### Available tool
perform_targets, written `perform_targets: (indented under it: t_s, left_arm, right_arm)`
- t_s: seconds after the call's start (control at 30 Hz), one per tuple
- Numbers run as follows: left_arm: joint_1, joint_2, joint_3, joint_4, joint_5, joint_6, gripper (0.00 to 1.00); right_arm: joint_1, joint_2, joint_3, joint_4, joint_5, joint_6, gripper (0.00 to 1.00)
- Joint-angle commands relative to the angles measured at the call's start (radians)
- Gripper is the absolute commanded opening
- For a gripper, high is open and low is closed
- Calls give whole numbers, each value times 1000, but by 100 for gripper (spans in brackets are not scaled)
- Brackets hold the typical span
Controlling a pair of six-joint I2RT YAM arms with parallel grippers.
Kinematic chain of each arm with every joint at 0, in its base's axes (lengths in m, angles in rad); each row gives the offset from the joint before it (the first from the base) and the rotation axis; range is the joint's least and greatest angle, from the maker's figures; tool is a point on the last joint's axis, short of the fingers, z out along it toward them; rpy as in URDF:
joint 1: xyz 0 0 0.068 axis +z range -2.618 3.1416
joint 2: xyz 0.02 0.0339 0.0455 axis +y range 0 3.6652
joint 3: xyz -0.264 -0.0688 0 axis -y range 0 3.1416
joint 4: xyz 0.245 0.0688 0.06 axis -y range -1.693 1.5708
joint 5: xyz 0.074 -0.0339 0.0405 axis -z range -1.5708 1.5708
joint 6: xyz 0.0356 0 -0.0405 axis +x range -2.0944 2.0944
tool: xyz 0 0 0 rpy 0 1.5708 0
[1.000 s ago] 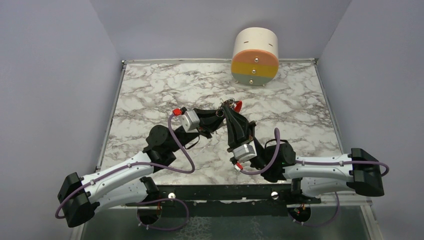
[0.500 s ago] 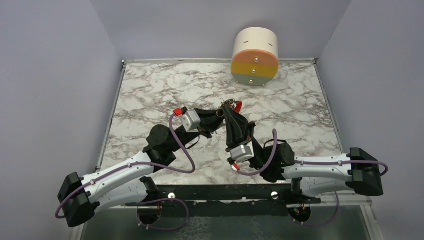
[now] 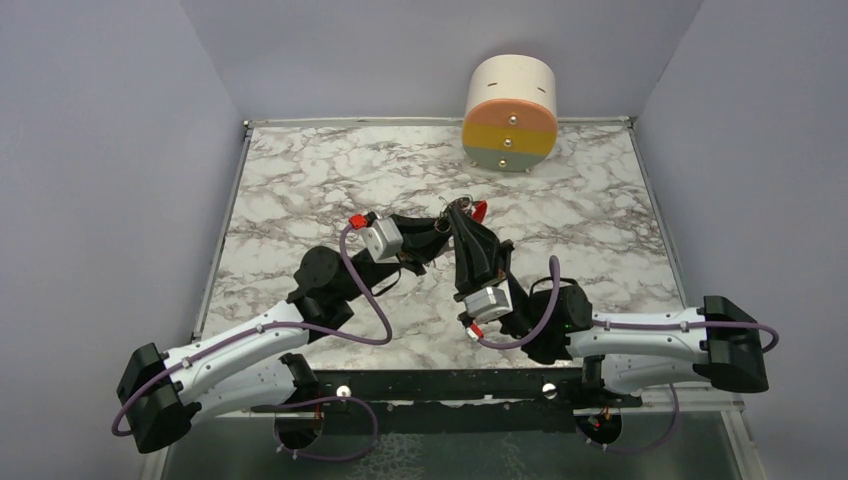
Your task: Remove the keys from the keyring
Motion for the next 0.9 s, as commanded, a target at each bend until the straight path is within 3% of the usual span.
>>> perform_targets:
  t_s: [0.0,0.1,0.17,0.87]
  left_arm:
    - [-18,-19,29,18,96,13,0]
    - [-18,-18,30,17,75,28,0]
    - [-18,-17,29,18,63,36,0]
    - [-18,7,19,7,-24,90,0]
  right_arm:
    - [-6,7,39,-42,59,23,17]
    - [-7,-8,36,-61,71,45,38]
    - [-6,-26,31,-80,65,59,42]
    - [-6,-244,-20,-133,-38,192,46]
